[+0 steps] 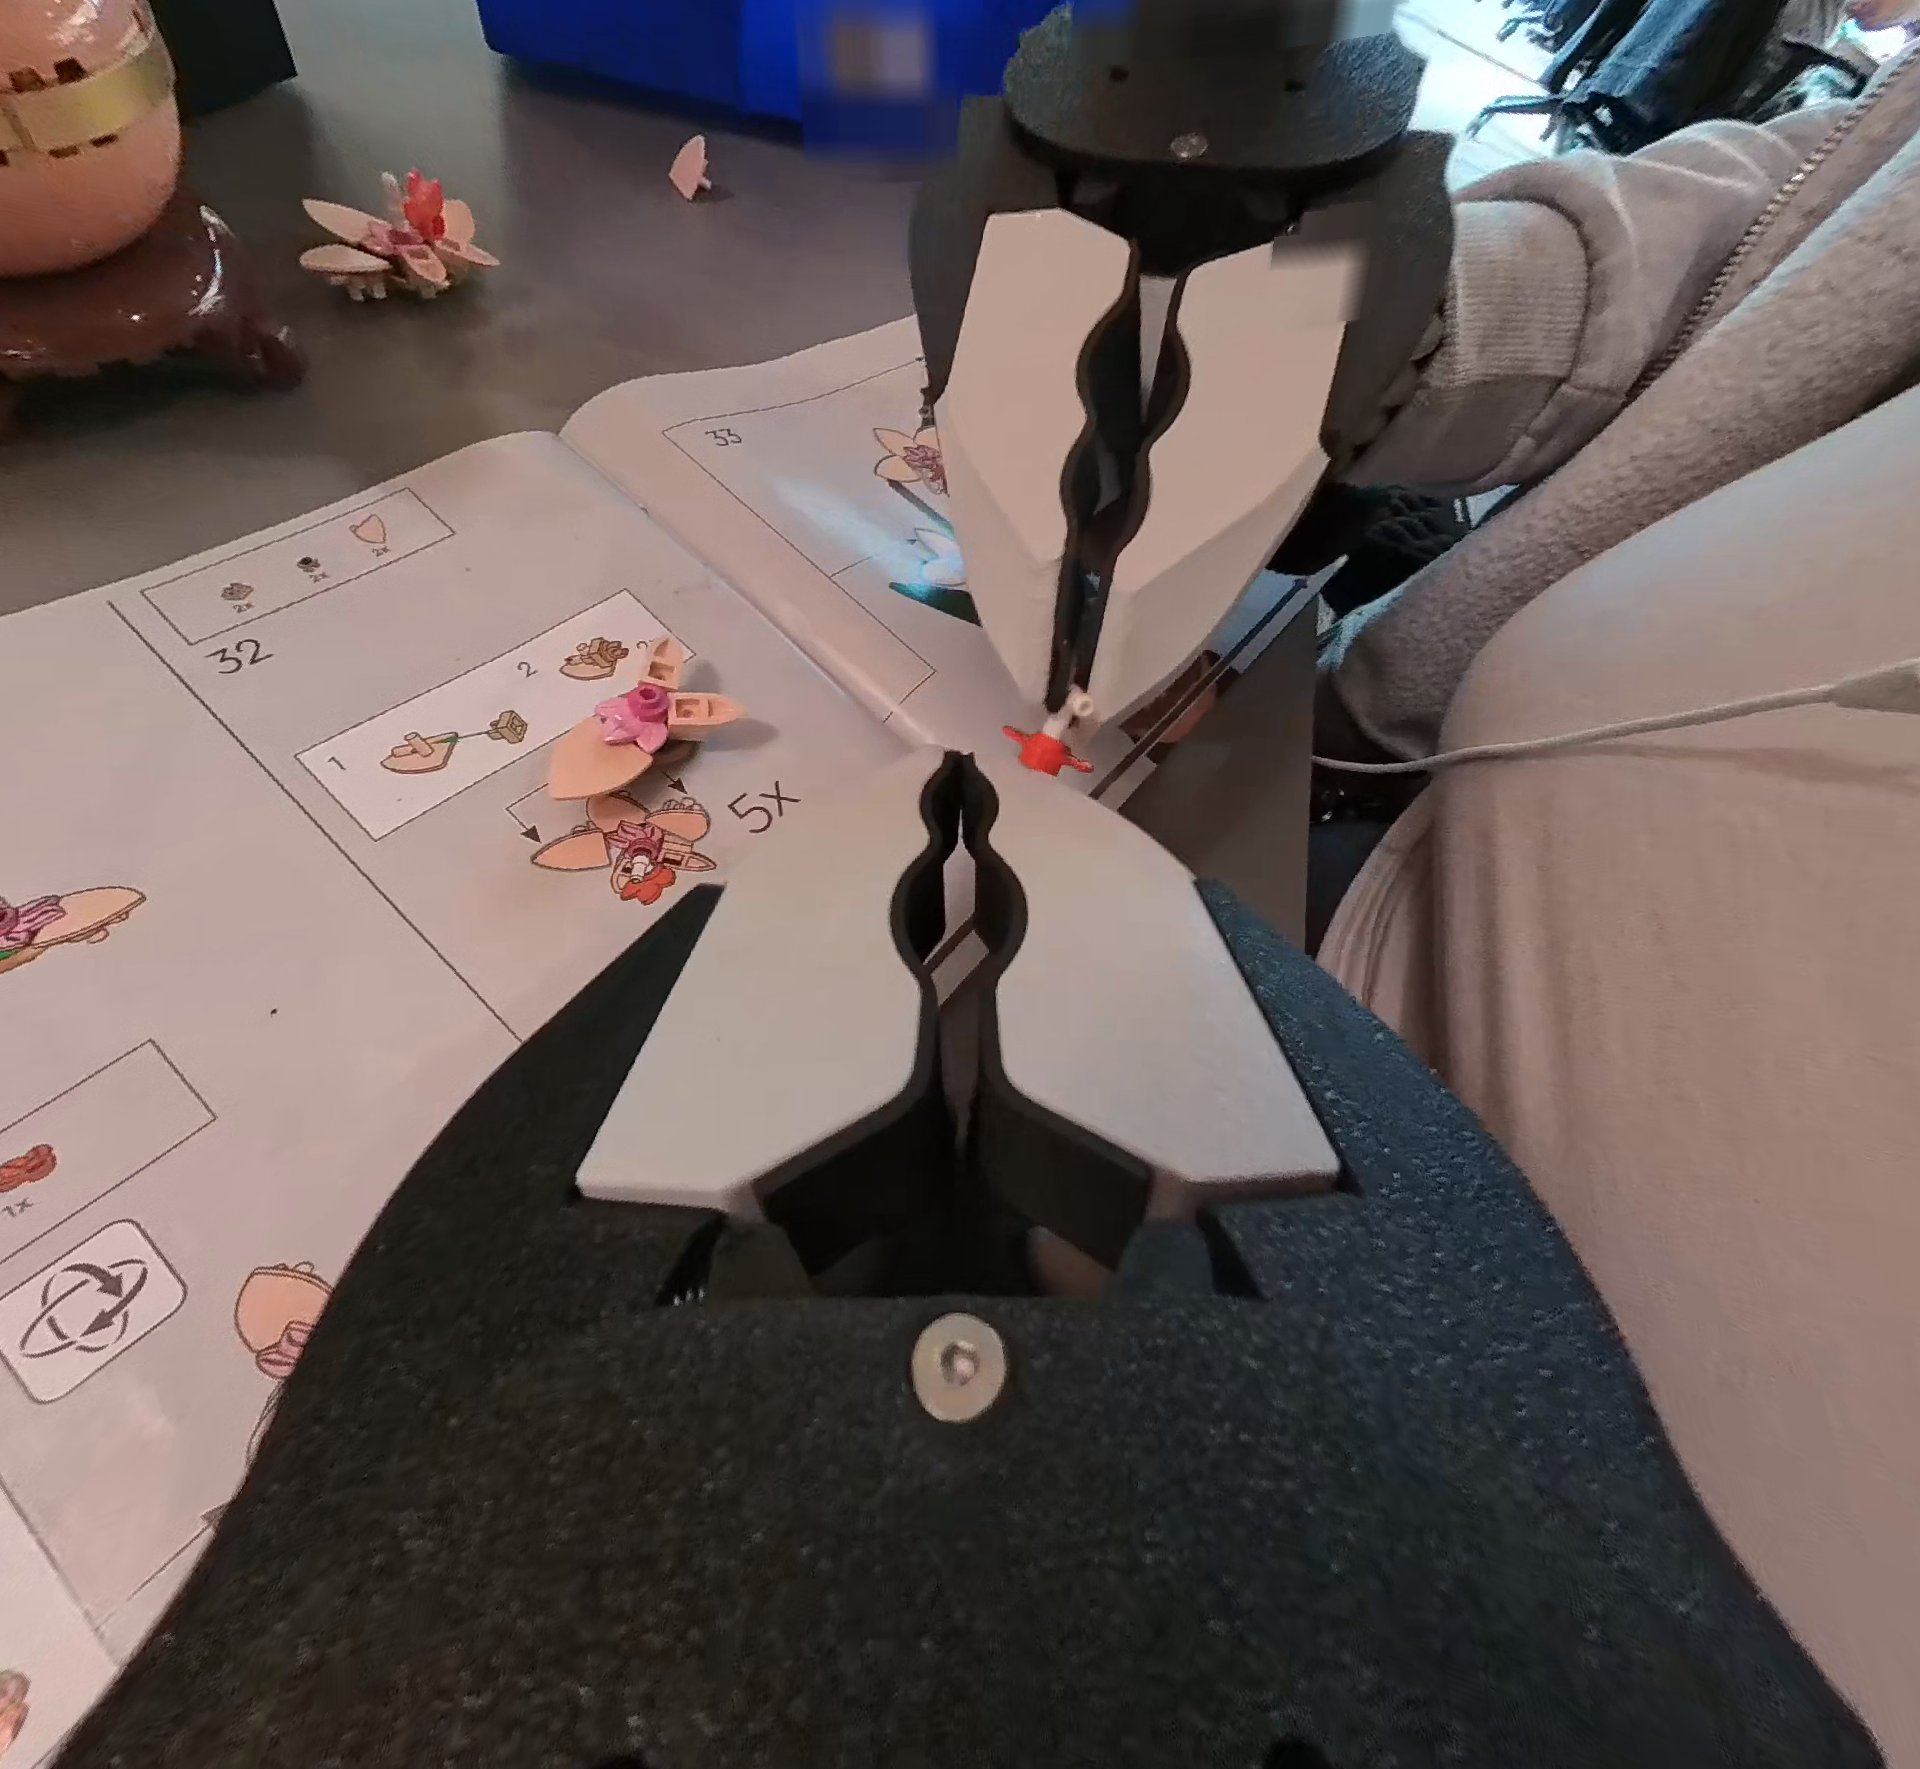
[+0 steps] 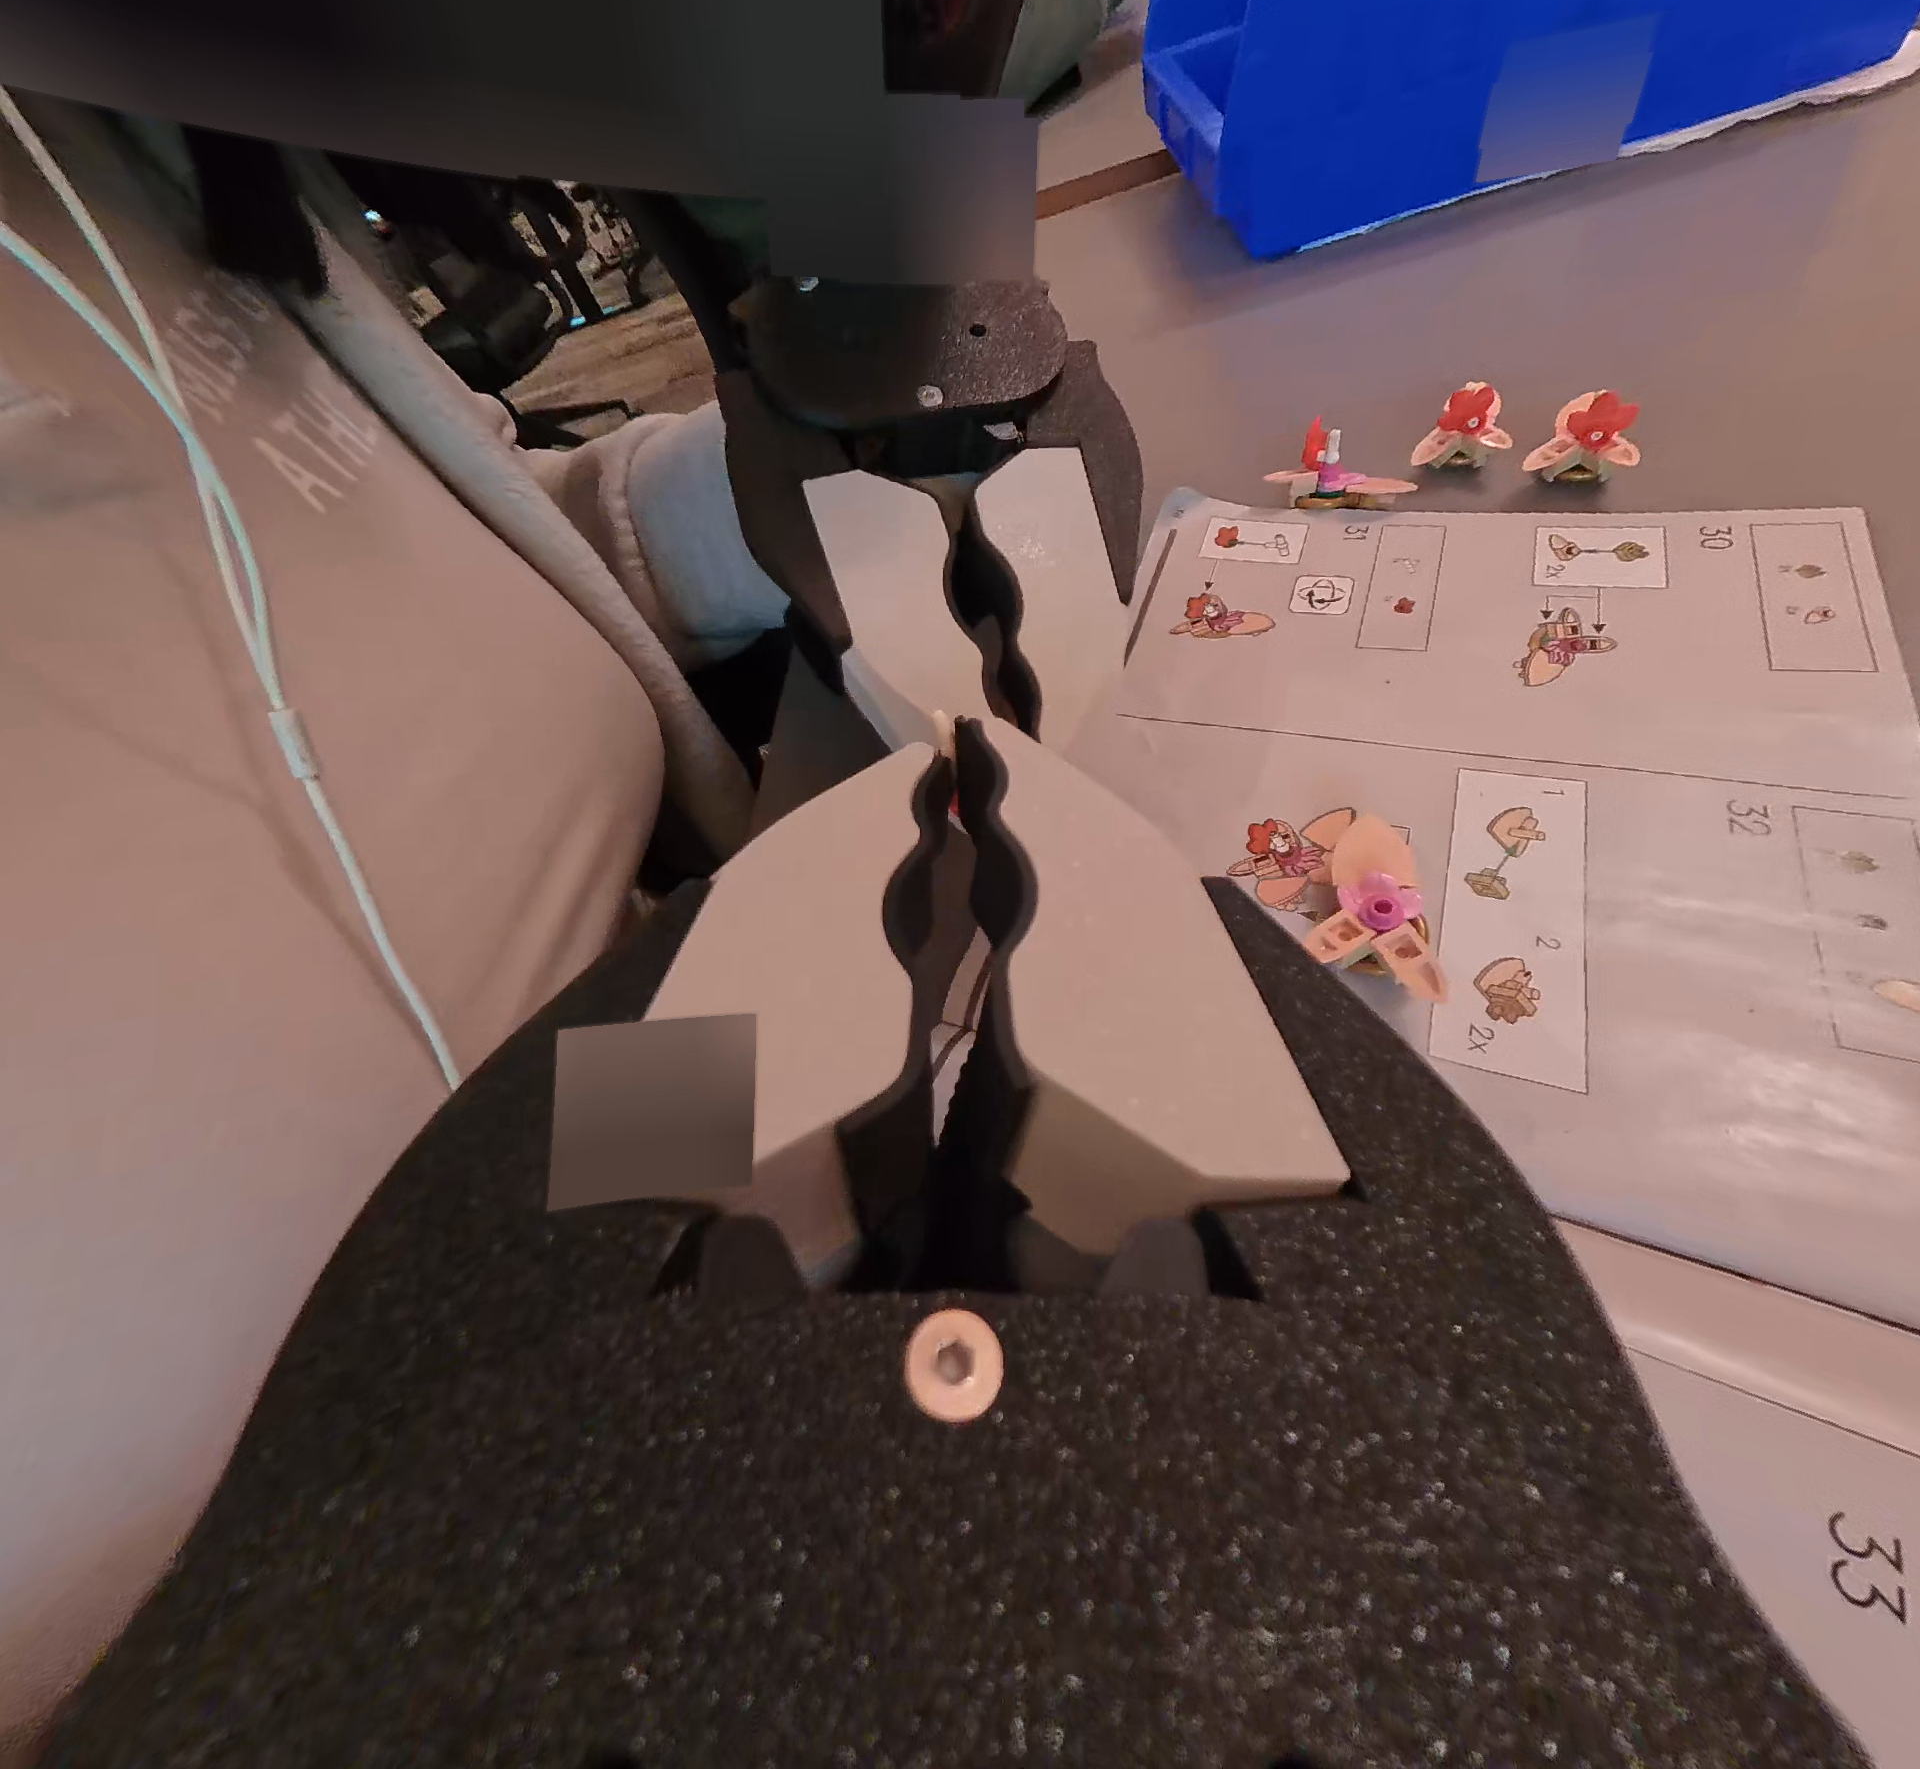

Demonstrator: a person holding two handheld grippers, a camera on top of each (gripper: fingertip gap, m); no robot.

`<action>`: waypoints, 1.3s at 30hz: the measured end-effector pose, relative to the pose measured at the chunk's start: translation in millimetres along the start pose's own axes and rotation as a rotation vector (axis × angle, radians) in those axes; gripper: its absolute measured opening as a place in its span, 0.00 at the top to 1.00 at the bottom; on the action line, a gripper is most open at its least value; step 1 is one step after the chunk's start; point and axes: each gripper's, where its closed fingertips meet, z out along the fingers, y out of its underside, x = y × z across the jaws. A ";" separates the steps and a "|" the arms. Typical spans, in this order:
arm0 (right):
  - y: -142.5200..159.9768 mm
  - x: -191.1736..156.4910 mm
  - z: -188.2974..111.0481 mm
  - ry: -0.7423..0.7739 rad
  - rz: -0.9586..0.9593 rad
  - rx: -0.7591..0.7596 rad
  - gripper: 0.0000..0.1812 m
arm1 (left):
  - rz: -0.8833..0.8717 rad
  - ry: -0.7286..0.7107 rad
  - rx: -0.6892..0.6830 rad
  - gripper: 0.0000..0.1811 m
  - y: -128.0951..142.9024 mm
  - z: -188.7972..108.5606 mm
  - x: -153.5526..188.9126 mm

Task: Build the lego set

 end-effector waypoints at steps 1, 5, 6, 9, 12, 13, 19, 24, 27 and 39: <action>-0.3 0.1 -0.3 -0.002 0.007 0.007 0.99 | -0.002 0.007 0.009 1.00 -0.9 -0.8 0.6; 4.6 2.2 0.5 0.035 -0.032 -0.044 0.99 | 0.000 -0.011 -0.023 1.00 3.1 0.6 -1.4; 6.7 2.4 0.7 0.046 -0.038 -0.064 0.99 | 0.007 -0.019 -0.035 1.00 4.6 1.2 -1.9; 13.9 3.4 0.6 0.068 -0.048 -0.120 0.99 | 0.035 -0.050 -0.071 1.00 9.1 3.4 -3.6; 15.6 4.0 0.8 0.077 -0.048 -0.128 0.99 | 0.037 -0.058 -0.080 1.00 10.2 4.0 -4.4; 17.0 4.9 0.9 0.082 -0.053 -0.140 0.99 | 0.039 -0.067 -0.089 1.00 11.3 4.6 -5.2; 22.8 6.7 1.1 0.100 -0.059 -0.160 0.99 | 0.047 -0.081 -0.124 1.00 15.6 7.0 -6.2; 28.5 9.7 2.1 0.140 -0.084 -0.204 0.99 | 0.048 -0.104 -0.162 1.00 20.5 8.9 -9.0; 32.4 11.7 2.3 0.173 -0.129 -0.255 0.99 | 0.047 -0.116 -0.187 1.00 23.7 10.5 -10.5; 36.5 17.6 5.4 0.231 -0.197 -0.295 0.99 | 0.026 -0.140 -0.219 1.00 28.4 10.5 -15.6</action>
